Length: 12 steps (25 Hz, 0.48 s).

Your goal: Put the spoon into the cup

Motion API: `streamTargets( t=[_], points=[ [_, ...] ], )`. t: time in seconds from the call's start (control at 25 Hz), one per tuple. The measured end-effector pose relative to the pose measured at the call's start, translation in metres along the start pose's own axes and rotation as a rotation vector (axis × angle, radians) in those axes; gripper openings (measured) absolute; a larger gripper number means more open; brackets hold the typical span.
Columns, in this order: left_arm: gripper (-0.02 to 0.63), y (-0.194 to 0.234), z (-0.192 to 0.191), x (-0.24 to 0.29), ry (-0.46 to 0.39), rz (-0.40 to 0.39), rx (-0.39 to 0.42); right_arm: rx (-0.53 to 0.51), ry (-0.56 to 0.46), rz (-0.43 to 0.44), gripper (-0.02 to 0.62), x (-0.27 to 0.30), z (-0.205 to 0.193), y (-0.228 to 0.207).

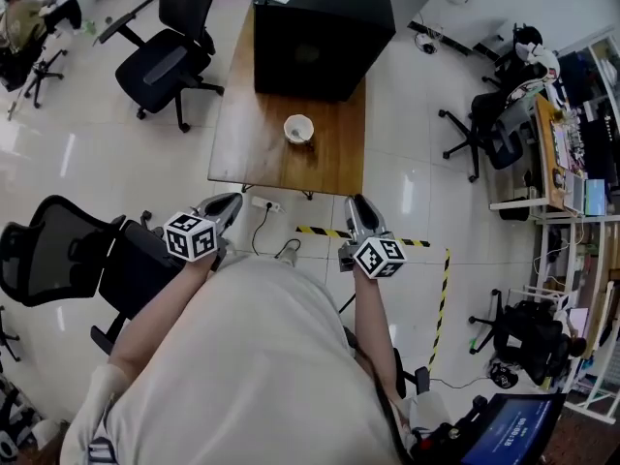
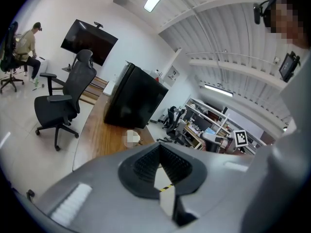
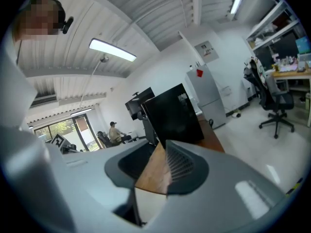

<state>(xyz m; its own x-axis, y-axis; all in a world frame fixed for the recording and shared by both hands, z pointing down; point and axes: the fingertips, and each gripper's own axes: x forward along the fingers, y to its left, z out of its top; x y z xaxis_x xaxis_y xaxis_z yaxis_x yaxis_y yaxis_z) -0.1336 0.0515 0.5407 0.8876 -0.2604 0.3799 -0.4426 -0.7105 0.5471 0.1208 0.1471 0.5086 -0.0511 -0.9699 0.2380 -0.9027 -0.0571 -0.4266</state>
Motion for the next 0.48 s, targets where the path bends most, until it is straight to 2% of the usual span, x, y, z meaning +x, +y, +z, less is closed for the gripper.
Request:
streamTargets(
  t=[0.2,0.48],
  points=[
    [0.005,0.015,-0.004,-0.004,0.015,0.005,-0.009,0.084,-0.013,-0.037,0.080,0.005,-0.001,-0.004],
    [0.005,0.023,-0.009,0.000,0.051,0.002,0.002,0.068,-0.012,-0.052,0.067,0.004,-0.004,-0.002]
  ],
)
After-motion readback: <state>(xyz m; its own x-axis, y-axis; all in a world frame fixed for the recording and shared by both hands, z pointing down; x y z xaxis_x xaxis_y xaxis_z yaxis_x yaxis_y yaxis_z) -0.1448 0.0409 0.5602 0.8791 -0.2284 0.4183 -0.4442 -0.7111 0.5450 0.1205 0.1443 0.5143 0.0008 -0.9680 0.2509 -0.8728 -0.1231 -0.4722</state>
